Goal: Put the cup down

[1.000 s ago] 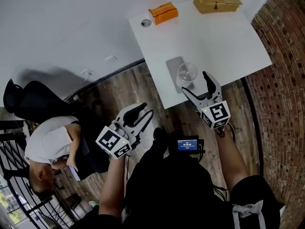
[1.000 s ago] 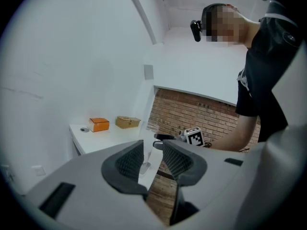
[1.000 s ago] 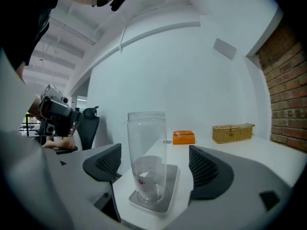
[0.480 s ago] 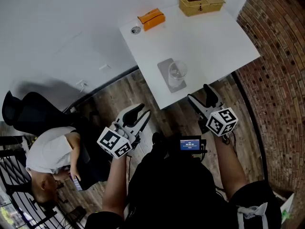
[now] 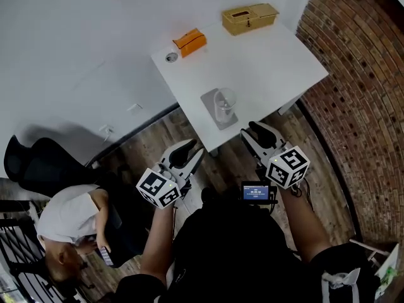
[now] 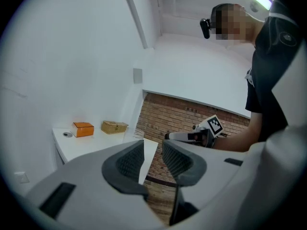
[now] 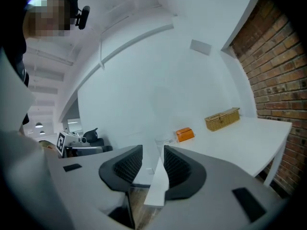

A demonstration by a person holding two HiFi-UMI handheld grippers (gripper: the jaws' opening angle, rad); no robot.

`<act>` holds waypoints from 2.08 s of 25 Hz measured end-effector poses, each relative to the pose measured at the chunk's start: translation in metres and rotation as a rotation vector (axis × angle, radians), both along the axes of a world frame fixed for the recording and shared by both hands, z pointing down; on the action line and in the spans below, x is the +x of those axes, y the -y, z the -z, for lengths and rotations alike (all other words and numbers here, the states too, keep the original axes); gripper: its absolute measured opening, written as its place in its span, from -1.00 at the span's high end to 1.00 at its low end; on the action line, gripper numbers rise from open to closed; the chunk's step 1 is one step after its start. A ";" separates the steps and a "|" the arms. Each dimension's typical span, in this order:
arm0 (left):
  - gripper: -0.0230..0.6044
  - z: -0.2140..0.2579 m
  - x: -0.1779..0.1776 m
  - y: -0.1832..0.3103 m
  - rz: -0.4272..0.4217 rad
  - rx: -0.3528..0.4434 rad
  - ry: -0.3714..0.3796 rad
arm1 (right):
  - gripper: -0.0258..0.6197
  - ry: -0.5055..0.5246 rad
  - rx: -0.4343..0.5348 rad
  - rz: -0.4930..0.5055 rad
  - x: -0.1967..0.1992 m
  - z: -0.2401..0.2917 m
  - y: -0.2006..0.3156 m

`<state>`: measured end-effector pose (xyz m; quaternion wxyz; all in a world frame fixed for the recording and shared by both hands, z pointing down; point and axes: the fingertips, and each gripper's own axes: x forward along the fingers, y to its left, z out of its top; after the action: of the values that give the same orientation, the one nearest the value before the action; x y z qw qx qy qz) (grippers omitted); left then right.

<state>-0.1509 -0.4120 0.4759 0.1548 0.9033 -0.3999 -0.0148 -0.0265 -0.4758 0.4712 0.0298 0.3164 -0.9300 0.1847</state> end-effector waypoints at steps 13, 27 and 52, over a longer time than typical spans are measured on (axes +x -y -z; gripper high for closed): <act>0.90 0.009 0.029 0.000 -0.118 0.026 -0.007 | 0.83 -0.018 0.002 -0.009 -0.004 0.003 -0.009; 0.90 0.013 0.024 0.004 -0.123 0.034 0.006 | 0.87 -0.032 0.001 -0.046 -0.007 0.000 0.008; 0.90 0.013 0.020 0.001 -0.076 0.028 0.004 | 0.87 -0.049 0.012 -0.058 0.005 0.001 0.001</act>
<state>-0.1307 -0.4133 0.4628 0.1420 0.9199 -0.3652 -0.0126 -0.0214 -0.4769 0.4703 0.0453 0.3478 -0.9205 0.1721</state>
